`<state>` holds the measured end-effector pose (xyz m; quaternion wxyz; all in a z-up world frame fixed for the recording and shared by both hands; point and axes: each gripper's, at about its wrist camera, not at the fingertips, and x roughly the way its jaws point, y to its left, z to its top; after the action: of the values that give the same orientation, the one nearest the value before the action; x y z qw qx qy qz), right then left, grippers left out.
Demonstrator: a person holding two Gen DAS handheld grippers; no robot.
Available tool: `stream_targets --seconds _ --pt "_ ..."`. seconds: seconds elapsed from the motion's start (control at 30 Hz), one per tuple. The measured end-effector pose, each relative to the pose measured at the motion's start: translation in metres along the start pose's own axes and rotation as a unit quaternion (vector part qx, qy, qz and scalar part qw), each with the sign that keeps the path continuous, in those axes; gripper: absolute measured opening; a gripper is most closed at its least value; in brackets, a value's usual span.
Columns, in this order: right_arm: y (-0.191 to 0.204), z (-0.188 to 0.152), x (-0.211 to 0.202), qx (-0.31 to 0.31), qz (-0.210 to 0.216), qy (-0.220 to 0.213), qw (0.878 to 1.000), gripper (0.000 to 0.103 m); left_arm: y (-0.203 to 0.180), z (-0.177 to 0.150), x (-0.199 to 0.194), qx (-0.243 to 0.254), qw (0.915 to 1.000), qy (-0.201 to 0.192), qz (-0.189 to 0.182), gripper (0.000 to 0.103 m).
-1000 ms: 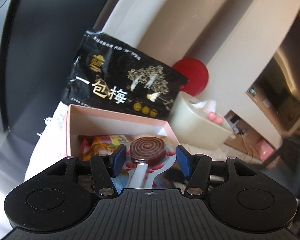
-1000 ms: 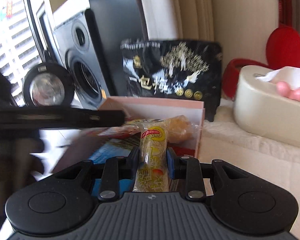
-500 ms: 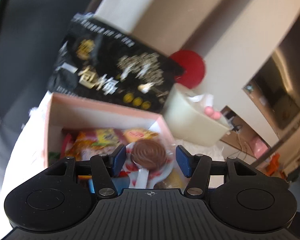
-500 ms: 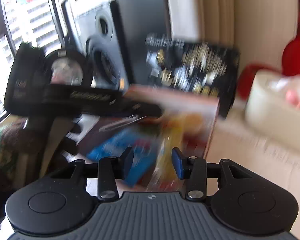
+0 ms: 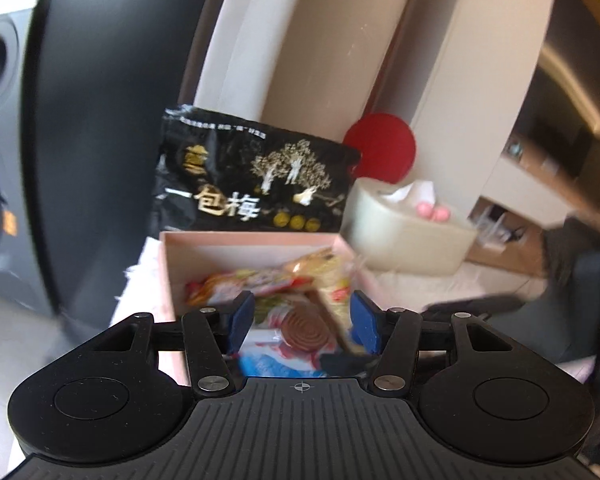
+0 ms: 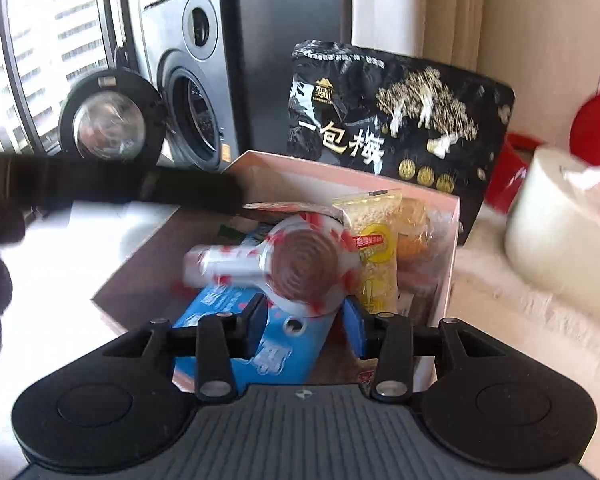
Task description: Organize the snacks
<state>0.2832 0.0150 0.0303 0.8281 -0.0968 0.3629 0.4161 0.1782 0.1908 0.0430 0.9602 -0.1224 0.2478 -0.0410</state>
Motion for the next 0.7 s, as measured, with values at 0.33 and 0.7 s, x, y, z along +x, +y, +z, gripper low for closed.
stream_targets --seconds 0.33,0.7 --pt "0.028 -0.073 -0.107 0.033 -0.086 -0.171 0.981 0.075 -0.062 -0.070 -0.078 0.031 0.9935 -0.080 0.075 0.058" --pt "0.068 -0.157 -0.170 0.084 -0.130 -0.148 0.977 0.079 -0.135 -0.132 -0.126 0.039 0.9916 -0.048 0.114 0.015"
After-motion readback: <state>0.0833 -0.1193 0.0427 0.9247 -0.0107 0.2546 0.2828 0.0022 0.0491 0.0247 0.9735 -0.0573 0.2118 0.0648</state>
